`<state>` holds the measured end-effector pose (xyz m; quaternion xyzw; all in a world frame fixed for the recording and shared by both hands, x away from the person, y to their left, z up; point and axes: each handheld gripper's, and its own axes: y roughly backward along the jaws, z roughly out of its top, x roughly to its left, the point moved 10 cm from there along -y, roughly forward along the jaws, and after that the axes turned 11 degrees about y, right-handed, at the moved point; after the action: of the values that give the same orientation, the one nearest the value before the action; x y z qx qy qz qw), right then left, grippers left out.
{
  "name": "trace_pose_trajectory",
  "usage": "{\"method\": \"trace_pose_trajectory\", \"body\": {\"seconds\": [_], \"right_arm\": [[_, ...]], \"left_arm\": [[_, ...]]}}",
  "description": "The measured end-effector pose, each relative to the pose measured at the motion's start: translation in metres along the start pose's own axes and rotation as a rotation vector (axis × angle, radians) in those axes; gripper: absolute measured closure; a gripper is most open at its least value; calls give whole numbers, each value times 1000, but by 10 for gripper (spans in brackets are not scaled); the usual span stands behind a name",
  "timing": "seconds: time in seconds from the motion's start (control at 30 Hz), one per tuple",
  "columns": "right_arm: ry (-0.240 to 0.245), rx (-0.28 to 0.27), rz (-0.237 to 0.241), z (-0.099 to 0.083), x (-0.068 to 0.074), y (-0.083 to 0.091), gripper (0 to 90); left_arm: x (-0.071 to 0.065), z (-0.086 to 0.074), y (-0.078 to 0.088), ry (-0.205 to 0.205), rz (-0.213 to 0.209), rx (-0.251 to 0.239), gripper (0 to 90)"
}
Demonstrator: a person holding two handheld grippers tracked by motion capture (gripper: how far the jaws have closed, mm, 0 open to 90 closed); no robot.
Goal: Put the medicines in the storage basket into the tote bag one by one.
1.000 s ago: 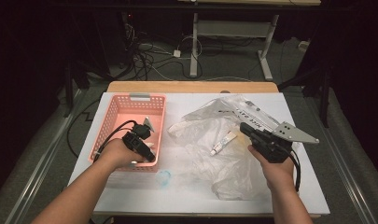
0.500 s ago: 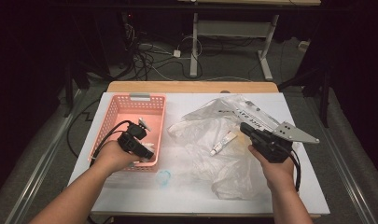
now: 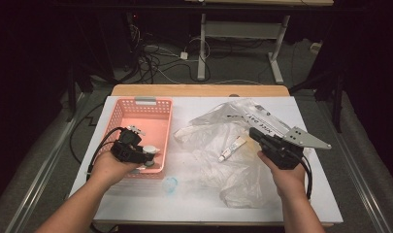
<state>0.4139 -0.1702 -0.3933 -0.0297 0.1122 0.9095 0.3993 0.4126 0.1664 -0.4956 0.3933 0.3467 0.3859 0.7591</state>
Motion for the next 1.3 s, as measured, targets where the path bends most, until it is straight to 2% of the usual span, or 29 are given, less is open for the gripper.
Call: {"method": "trace_pose_trajectory", "body": {"seconds": [0.23,0.4,0.7,0.93,1.03,1.3], "right_arm": [[-6,2,1,0,1,-1,900],[-3,5,3,-1,1,-1,900],[-6,1,-2,-1,1,-1,900],[-6,0,-2,0,1,-1,900],[-7,1,-2,0,1,-1,900],[3,2,1,-1,1,-1,900]], "left_arm": [[0,-2,5,-12,-7,-89,496],[0,-3,5,-17,-3,-134,496],[-2,-3,11,-20,-20,-217,496],[-4,-3,17,-34,-25,-274,496],[-6,-4,19,-28,-43,-298,496],[-10,-5,21,-36,-43,-326,496]]}}
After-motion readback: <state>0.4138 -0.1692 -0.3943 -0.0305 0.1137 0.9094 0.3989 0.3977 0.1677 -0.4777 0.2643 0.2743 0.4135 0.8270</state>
